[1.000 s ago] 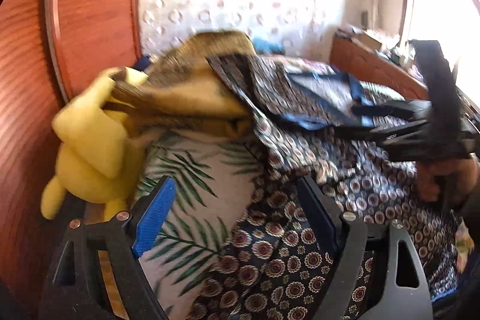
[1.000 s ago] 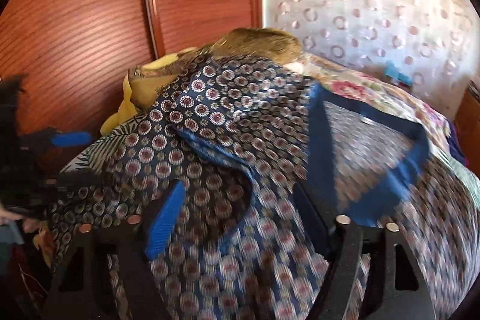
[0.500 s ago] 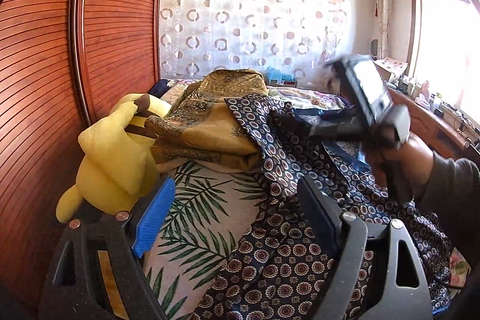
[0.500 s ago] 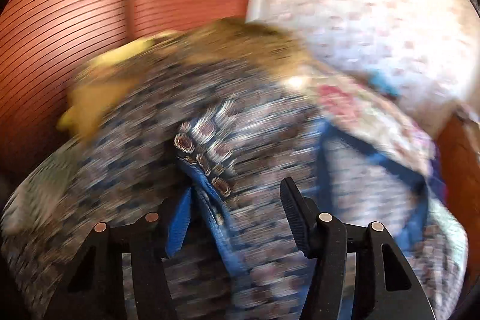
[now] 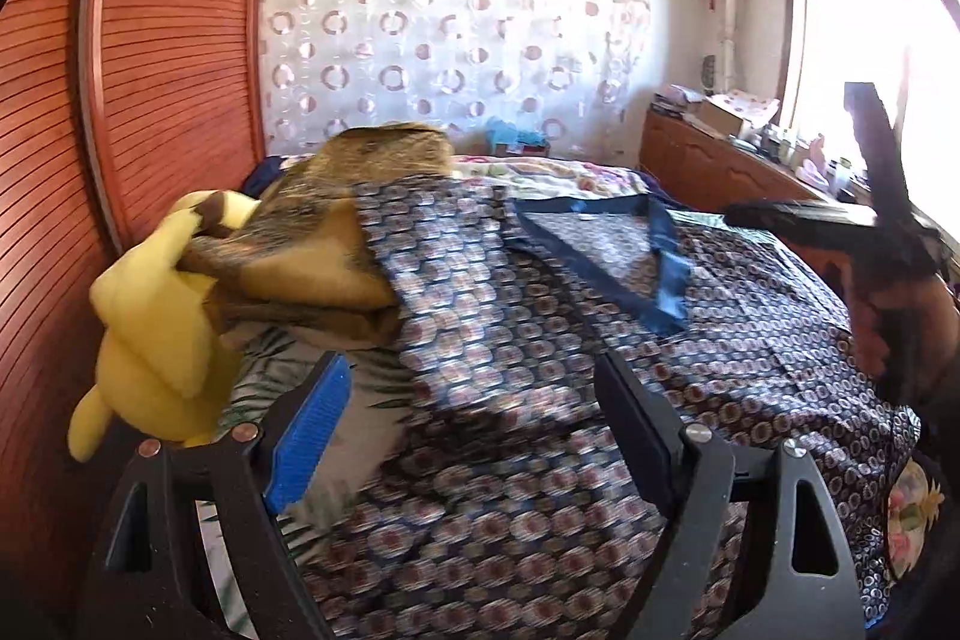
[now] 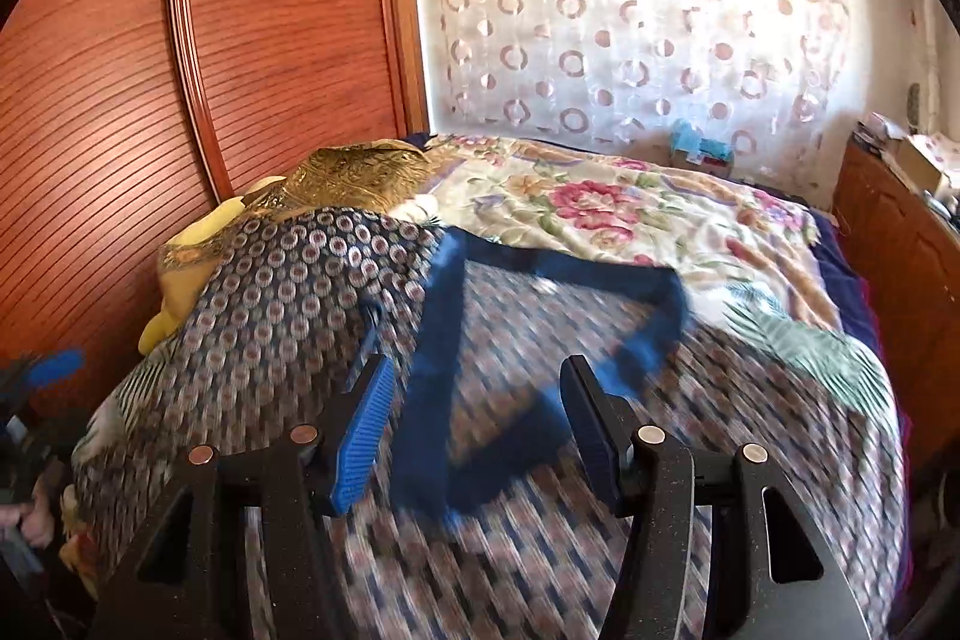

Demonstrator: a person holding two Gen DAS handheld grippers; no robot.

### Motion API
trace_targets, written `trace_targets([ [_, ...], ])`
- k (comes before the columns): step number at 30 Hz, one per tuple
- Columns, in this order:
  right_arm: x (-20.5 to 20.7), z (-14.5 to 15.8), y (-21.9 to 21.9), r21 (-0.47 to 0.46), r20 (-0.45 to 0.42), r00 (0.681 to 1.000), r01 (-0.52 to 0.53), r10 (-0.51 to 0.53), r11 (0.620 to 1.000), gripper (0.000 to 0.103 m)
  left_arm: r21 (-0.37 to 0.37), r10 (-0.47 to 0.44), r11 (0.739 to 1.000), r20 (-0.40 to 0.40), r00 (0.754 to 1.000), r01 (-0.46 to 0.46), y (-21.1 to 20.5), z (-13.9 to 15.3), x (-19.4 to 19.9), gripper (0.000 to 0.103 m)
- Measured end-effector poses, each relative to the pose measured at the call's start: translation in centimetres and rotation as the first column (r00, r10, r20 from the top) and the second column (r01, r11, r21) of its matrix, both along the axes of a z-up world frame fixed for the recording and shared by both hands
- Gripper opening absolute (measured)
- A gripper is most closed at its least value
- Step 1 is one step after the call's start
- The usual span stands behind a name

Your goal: Fold small clothes

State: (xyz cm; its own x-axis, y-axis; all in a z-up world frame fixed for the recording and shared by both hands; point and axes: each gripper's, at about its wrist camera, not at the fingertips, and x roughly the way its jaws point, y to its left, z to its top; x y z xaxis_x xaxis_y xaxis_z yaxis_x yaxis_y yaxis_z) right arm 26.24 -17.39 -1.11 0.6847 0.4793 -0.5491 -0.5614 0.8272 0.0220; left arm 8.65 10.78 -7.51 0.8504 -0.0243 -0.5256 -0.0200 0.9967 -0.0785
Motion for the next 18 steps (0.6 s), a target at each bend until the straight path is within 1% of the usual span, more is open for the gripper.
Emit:
trace_targets([
  [4,-3.2,-0.8,-4.8,0.026,-0.005,0.999,0.04,-0.04,0.999,0.06,0.005,-0.054,0.999,-0.009,0.999,0.054,-2.7,0.1,1.8,0.084],
  [7,-5.1,-1.4,-8.5,0.052,-0.015,0.996,0.086,-0.085,0.995,0.06,0.024,-0.092,0.995,-0.021,0.995,0.093,-4.9,0.0,3.3,0.084],
  [10,-6.6,-1.9,-11.5,0.051,-0.006,0.989,0.151,-0.151,0.987,0.06,0.041,-0.13,0.99,-0.037,0.991,0.131,-6.8,-0.1,4.4,0.084],
  [13,-7.4,-2.0,-13.2,0.059,-0.02,0.981,0.191,-0.191,0.98,0.06,0.052,-0.164,0.985,-0.052,0.985,0.166,-8.7,-0.2,5.2,0.084],
  [18,-8.6,-2.2,-16.6,0.047,-0.01,0.966,0.259,-0.259,0.965,0.06,0.074,-0.211,0.973,-0.081,0.974,0.217,-11.2,-0.4,6.4,0.084],
])
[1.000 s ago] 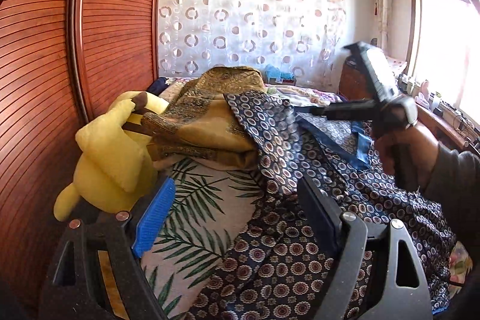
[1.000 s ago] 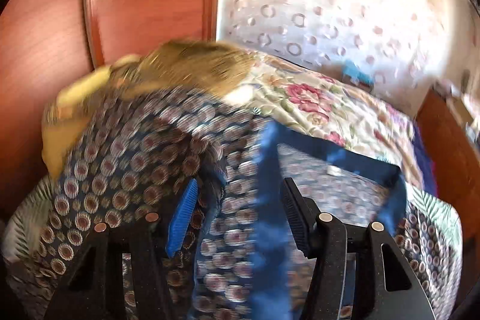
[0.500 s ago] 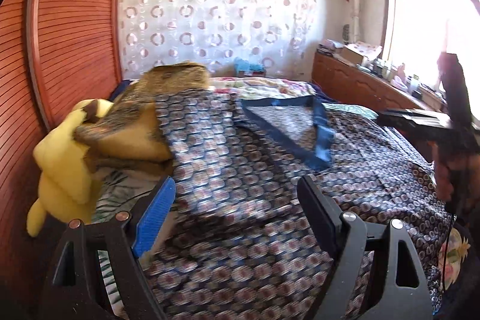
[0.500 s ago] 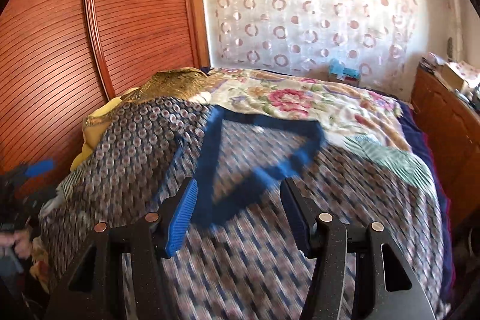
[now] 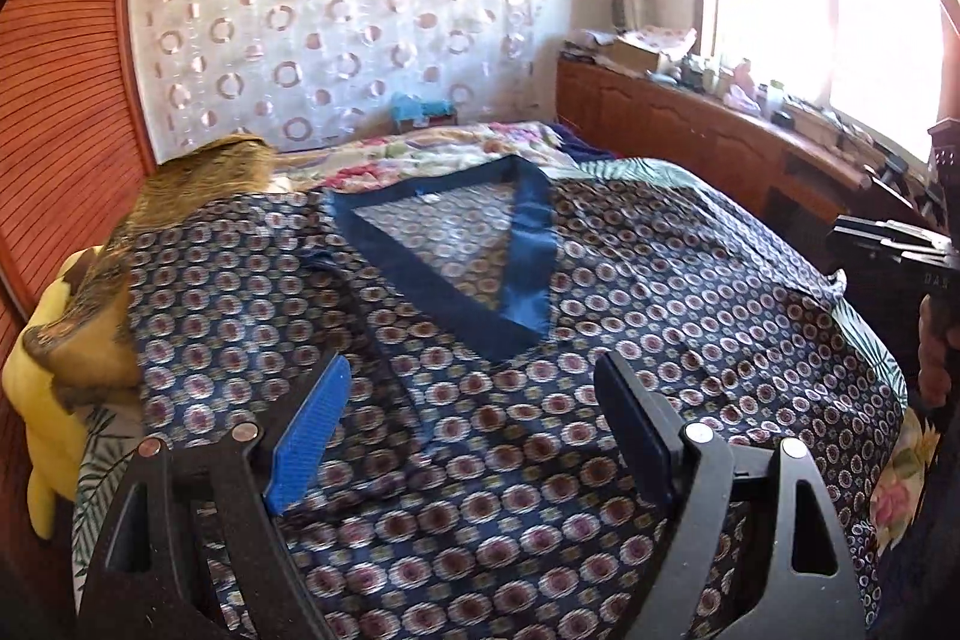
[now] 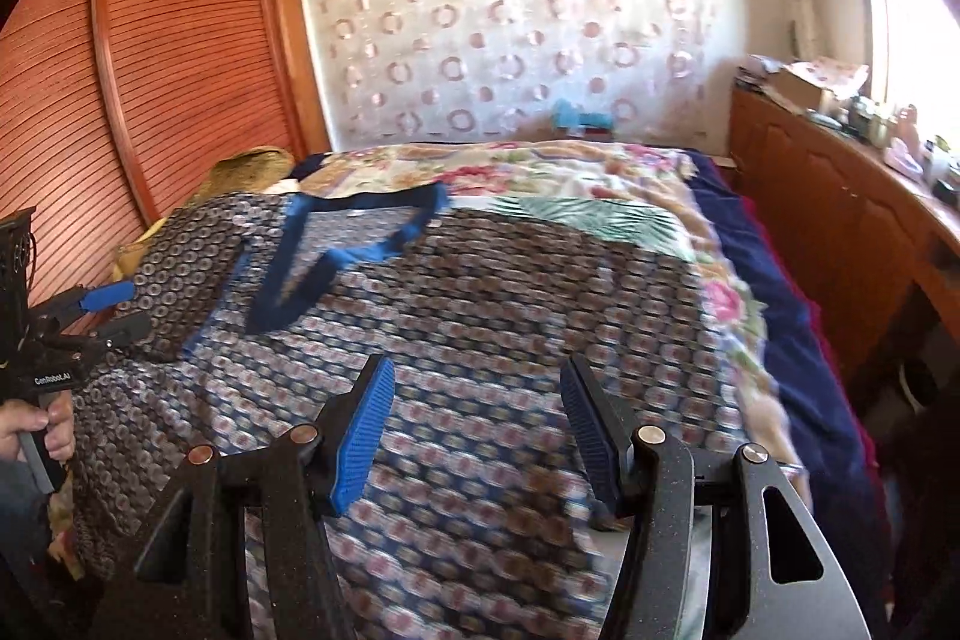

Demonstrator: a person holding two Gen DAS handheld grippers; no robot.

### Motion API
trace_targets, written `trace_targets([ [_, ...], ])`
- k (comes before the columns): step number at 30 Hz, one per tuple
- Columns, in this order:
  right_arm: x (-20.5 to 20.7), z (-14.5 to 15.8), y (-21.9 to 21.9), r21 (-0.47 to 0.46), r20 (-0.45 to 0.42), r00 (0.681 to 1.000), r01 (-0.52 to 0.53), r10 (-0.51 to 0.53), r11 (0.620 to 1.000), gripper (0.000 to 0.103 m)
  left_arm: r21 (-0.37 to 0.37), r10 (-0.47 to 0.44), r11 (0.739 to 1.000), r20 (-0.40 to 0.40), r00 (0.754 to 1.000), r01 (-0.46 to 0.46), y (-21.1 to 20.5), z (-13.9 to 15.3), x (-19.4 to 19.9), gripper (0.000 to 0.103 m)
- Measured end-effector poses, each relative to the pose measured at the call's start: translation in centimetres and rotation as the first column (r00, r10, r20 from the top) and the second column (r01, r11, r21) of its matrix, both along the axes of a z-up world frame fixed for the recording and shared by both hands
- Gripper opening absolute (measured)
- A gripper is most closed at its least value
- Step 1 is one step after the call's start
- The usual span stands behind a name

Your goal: Fold small clothes

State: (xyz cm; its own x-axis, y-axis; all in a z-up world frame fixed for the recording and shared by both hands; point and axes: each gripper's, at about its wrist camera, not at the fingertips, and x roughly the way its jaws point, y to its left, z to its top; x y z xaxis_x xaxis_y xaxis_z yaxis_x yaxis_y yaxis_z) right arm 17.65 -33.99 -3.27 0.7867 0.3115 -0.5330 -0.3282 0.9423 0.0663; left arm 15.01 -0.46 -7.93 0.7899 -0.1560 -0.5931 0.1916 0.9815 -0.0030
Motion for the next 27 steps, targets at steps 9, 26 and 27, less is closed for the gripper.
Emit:
trace_targets([
  [9,0.0,-0.4,-4.3,0.006,-0.078,0.99,0.115,-0.114,0.993,0.06,0.007,-0.065,0.998,-0.138,0.988,0.066,-2.3,-2.4,3.1,0.084],
  [26,4.3,-2.5,-9.1,0.117,-0.317,0.935,0.207,-0.161,0.971,0.059,0.05,-0.087,0.993,-0.258,0.962,0.103,-3.6,-5.7,5.2,0.088],
  [27,4.3,-2.6,-9.0,0.133,-0.33,0.931,0.21,-0.157,0.969,0.059,0.05,-0.088,0.993,-0.26,0.962,0.104,-3.7,-5.8,5.4,0.089],
])
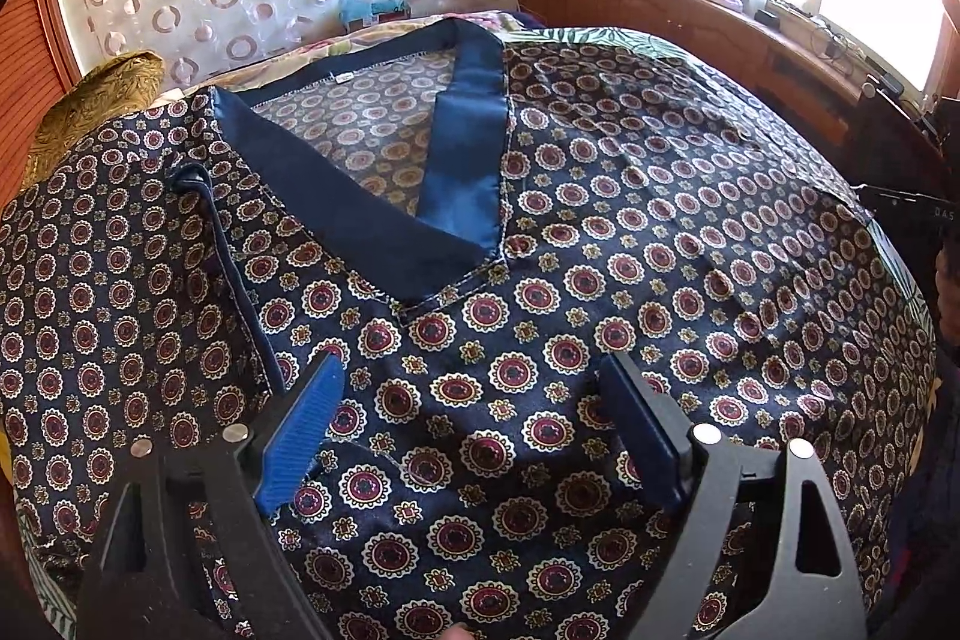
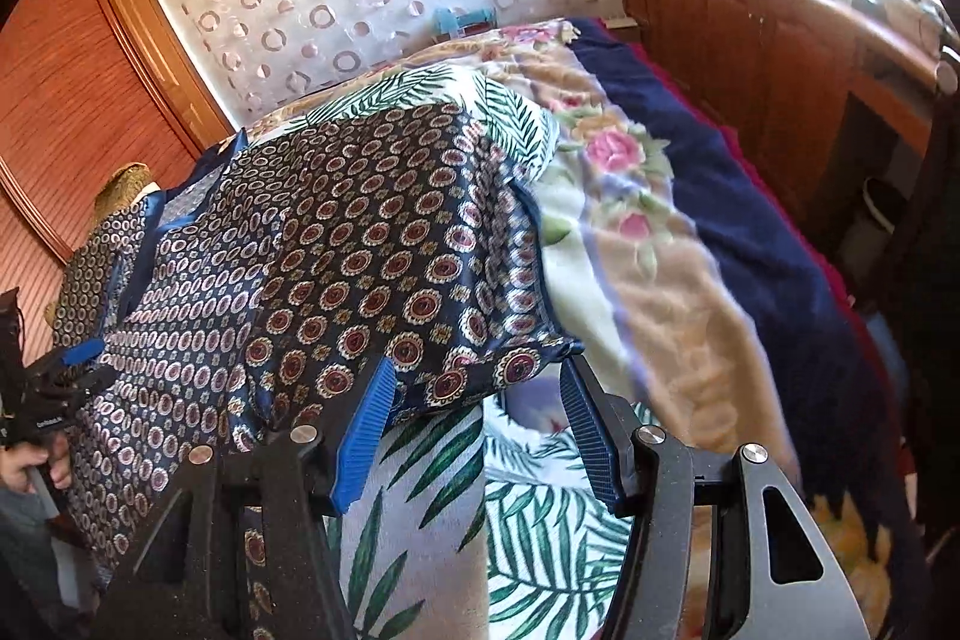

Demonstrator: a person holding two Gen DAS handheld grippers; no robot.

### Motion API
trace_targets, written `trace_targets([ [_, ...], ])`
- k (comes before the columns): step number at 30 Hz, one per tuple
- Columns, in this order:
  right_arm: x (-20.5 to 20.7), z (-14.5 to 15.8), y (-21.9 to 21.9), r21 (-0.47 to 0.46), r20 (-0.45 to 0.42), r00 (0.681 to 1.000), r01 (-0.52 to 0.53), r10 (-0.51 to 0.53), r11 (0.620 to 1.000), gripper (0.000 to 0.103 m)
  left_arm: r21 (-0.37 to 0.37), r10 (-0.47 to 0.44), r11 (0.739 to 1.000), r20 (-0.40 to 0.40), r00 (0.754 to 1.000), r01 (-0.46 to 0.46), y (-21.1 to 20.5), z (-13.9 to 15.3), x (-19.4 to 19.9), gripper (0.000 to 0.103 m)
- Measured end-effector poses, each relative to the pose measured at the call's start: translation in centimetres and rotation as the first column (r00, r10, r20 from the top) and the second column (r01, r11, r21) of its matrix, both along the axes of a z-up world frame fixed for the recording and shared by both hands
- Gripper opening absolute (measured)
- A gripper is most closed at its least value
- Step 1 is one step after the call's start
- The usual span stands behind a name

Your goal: Fold small clothes

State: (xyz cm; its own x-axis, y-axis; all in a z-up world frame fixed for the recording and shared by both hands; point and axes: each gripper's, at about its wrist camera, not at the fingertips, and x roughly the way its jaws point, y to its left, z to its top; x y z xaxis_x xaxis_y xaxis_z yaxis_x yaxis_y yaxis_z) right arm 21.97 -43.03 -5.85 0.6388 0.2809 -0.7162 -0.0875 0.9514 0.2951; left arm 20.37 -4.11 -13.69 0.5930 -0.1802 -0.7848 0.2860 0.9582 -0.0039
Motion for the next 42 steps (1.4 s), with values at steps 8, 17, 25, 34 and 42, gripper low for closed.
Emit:
trace_targets([
  [8,0.1,-0.9,-2.9,0.105,-0.03,0.999,0.025,-0.022,0.994,0.059,0.003,0.006,1.0,-0.002,1.0,-0.006,-0.1,-0.1,0.2,0.09],
  [17,1.0,-0.8,-3.4,0.095,-0.018,0.998,0.067,-0.065,0.993,0.029,0.003,-0.003,1.0,-0.016,1.0,0.003,-0.4,-0.3,0.3,0.101],
  [25,1.0,1.1,-1.5,0.008,0.048,0.998,0.043,-0.043,0.999,0.007,0.009,-0.009,1.0,-0.018,1.0,0.009,-0.7,-0.4,0.3,0.103],
  [34,0.6,6.8,5.5,-0.091,0.242,0.965,-0.08,0.1,0.993,0.005,-0.055,0.01,0.998,-0.009,1.0,-0.01,0.3,0.2,0.0,0.103],
  [42,-1.7,6.1,16.9,-0.164,0.243,0.891,-0.351,0.383,0.922,0.005,-0.085,0.099,0.993,0.161,0.982,-0.086,3.9,4.4,-3.2,0.103],
])
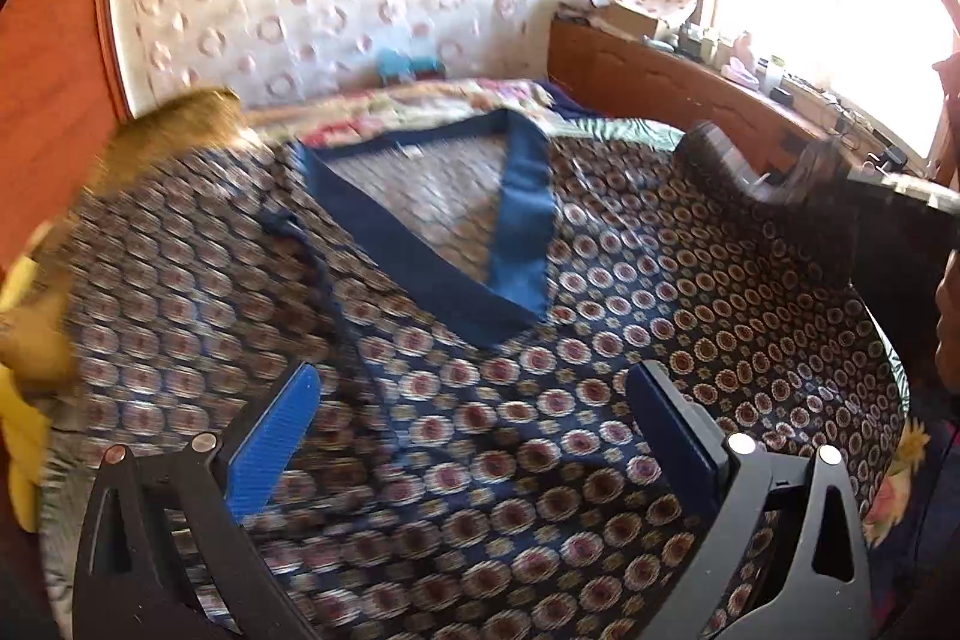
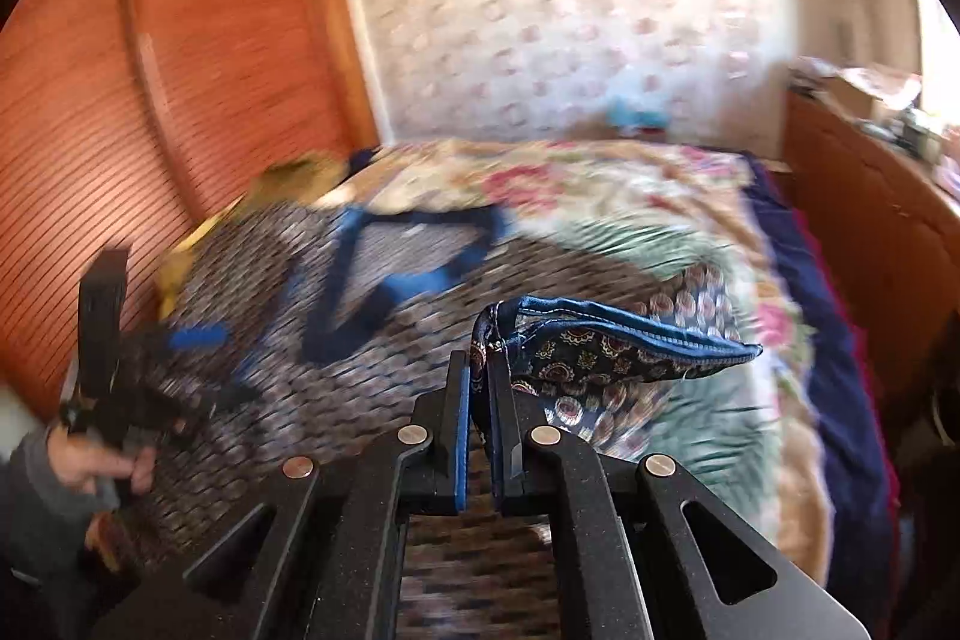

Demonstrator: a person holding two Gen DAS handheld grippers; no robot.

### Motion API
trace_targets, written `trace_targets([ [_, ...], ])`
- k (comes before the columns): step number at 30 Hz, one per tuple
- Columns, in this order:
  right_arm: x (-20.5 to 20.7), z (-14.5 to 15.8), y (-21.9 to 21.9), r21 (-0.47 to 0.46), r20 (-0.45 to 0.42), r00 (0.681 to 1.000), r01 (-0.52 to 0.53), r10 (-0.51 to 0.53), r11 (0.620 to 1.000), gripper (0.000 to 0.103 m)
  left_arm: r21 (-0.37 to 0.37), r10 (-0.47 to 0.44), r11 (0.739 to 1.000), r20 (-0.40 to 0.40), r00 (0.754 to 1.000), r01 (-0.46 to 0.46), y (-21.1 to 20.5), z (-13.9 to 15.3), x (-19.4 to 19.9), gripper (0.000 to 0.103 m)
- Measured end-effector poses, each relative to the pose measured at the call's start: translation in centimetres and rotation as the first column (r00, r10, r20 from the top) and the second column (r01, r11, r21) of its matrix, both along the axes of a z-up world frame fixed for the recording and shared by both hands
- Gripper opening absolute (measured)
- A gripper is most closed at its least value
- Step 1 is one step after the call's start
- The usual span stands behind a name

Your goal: Fold small clothes

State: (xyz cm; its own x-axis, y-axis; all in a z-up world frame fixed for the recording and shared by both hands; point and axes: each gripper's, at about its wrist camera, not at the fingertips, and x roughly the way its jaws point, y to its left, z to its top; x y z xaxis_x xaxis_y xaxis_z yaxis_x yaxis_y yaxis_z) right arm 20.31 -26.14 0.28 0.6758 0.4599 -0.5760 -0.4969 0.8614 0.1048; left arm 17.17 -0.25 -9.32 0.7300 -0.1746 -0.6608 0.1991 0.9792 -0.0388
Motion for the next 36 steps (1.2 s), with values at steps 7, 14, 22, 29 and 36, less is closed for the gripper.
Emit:
trace_targets([
  [7,0.7,-3.7,0.4,-0.032,-0.088,0.996,0.002,-0.005,0.999,0.038,-0.013,0.046,0.999,0.058,0.997,-0.045,1.9,1.2,-3.1,0.103],
  [14,2.7,-3.5,-1.5,-0.031,-0.115,0.989,0.094,-0.097,0.995,0.045,-0.031,0.035,0.999,0.074,0.997,-0.033,1.5,1.3,-4.1,0.103],
  [22,7.7,-5.3,-2.9,-0.054,-0.193,0.958,0.206,-0.213,0.977,0.045,-0.064,-0.001,0.998,0.084,0.996,0.006,0.4,2.1,-5.1,0.103],
  [29,13.9,-6.1,-2.1,-0.128,-0.237,0.928,0.263,-0.287,0.956,0.012,-0.067,-0.007,0.998,0.097,0.995,0.013,-0.1,2.7,-5.7,0.103],
  [36,13.3,-3.6,1.1,-0.084,-0.142,0.971,0.18,-0.191,0.98,0.008,-0.088,0.012,0.996,0.082,0.997,-0.005,0.9,2.2,-5.8,0.103],
])
